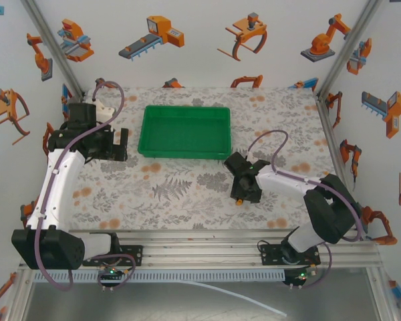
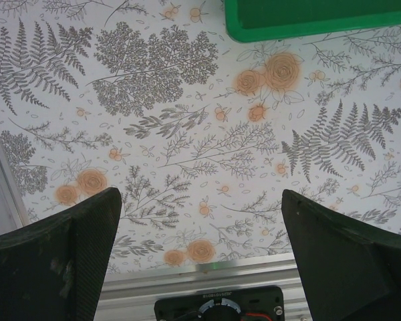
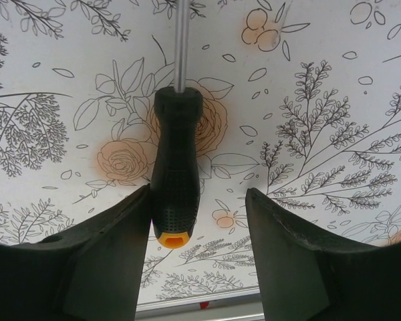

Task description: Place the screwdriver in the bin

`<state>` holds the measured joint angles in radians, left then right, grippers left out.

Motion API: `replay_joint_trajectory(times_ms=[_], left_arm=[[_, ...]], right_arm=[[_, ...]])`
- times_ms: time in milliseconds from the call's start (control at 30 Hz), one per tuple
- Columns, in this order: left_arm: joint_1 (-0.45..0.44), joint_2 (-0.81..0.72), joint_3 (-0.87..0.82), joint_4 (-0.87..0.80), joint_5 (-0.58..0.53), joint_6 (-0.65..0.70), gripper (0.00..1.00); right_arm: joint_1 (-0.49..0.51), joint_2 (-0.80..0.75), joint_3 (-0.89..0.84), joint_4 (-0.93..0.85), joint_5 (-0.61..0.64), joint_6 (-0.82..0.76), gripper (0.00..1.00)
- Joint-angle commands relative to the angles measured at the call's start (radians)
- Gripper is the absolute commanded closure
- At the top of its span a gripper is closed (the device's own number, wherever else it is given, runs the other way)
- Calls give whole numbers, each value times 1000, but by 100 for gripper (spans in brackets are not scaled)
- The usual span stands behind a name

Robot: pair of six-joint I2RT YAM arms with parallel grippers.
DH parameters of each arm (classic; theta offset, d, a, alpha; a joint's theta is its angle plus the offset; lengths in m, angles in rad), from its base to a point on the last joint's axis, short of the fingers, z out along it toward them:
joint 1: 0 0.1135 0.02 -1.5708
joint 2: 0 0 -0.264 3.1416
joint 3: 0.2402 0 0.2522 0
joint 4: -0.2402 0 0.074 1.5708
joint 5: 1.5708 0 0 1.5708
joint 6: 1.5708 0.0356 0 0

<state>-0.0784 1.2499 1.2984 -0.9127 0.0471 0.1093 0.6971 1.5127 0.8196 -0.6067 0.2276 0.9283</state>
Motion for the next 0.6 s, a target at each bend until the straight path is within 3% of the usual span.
replay_joint_trajectory(times_ms=[0, 567], left_arm=[[-4, -17, -4, -15, 14, -12, 3], [-4, -18, 1, -17, 10, -12, 3]], right_arm=[[5, 1, -10, 7, 28, 24, 46], [5, 4, -23, 30, 21, 27, 64]])
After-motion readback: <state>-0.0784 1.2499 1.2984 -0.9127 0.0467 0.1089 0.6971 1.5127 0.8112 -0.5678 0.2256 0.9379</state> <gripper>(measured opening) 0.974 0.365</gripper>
